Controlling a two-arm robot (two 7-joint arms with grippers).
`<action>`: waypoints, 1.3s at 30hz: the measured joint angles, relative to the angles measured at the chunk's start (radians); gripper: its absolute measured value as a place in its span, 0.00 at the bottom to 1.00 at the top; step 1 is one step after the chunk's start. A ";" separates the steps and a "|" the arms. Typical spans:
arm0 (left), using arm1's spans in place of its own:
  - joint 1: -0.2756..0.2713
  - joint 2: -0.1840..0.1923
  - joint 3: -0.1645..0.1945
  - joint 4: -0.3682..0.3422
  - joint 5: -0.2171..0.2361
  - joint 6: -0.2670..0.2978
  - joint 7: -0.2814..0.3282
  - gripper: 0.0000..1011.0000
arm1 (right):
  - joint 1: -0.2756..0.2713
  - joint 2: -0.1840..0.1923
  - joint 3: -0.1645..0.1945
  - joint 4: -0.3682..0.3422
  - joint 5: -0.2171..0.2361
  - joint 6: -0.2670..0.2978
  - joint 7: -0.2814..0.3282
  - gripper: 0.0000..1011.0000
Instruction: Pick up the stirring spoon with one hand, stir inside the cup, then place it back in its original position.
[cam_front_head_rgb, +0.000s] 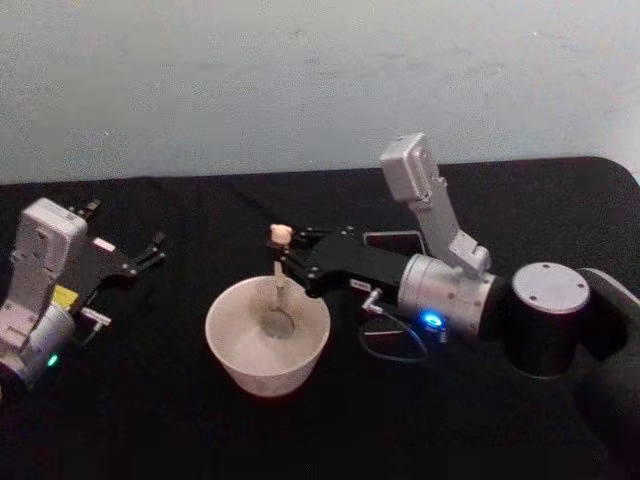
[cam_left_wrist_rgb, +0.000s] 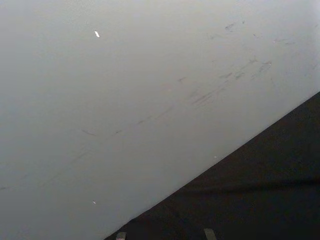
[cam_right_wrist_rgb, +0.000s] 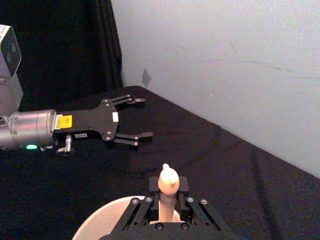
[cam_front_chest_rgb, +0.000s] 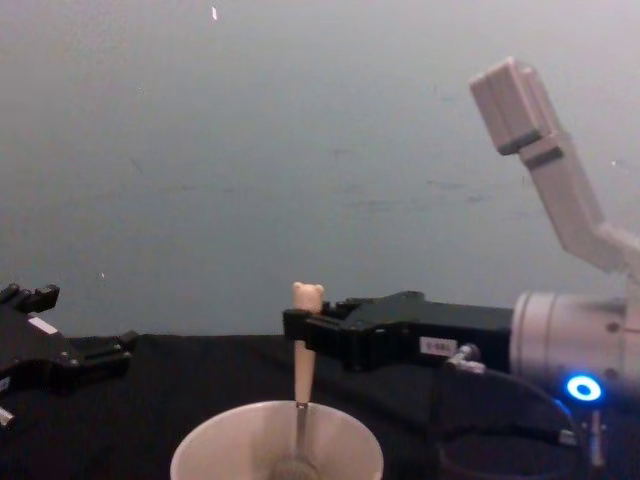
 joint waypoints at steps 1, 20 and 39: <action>0.000 0.000 0.000 0.000 0.000 0.000 0.000 0.99 | -0.006 0.008 0.005 -0.008 0.000 -0.001 0.004 0.21; 0.000 0.000 0.000 0.000 0.000 0.000 0.000 0.99 | -0.092 0.125 0.021 -0.143 0.059 -0.006 0.092 0.21; 0.000 0.000 0.000 0.000 0.000 0.000 0.000 0.99 | -0.063 0.094 -0.048 -0.150 0.061 0.006 0.094 0.21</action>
